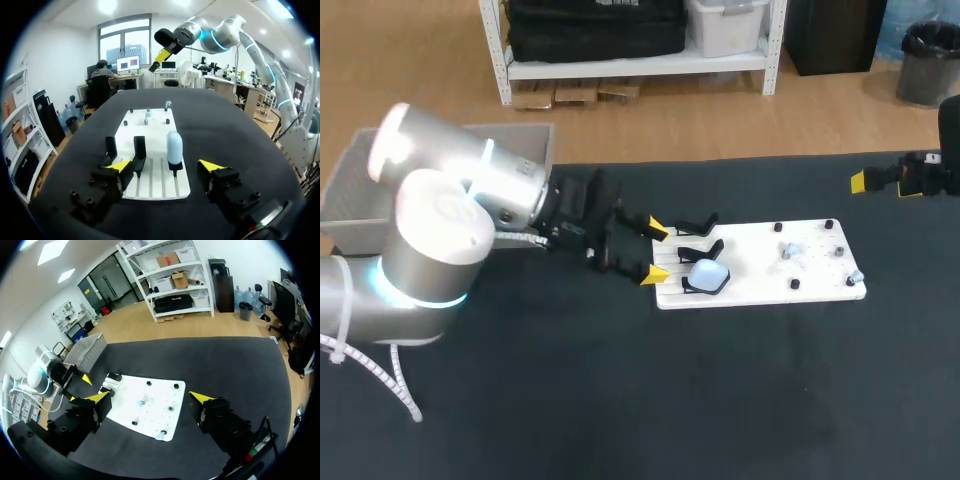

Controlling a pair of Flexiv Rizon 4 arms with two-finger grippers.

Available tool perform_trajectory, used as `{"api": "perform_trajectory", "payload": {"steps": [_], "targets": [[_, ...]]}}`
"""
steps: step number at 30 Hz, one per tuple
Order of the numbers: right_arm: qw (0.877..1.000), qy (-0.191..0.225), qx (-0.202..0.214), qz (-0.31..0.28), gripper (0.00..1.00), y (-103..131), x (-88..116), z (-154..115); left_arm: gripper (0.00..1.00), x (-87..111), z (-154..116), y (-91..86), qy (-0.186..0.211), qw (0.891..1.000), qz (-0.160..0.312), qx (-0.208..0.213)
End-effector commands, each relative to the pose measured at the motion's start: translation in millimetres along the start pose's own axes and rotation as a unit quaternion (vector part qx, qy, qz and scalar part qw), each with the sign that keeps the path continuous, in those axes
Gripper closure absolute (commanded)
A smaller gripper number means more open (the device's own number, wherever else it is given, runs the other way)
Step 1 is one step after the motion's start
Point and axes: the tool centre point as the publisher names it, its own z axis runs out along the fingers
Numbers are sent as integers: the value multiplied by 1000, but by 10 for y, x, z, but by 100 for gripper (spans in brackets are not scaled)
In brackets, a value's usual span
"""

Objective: Pick up each earbud case from the left stands, insert the matching earbuds, close the lid, and place the case in the box.

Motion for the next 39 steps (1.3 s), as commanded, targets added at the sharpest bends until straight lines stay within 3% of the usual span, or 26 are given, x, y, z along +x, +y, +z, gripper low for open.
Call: {"api": "perform_trajectory", "payload": {"steps": [1, 11, 14, 26, 39], "targets": [[1000, 0, 1, 0, 0, -1, 1, -4, 18, 20, 168, -59, -2, 1000, 6, -11], [1000, 0, 1, 0, 0, -1, 1, -4, 36, 55, 366, -68, -10, 1000, 4, -12], [1000, 0, 1, 0, 0, -1, 1, -4, 56, 66, 388, -49, -14, 1000, -1, -13], [1000, 0, 1, 0, 0, -1, 1, -4, 52, 59, 471, -77, -22, 1000, -7, -5], [1000, 0, 1, 0, 0, -1, 1, -4, 56, 7, 532, -65, -34, 999, -17, 1]]}}
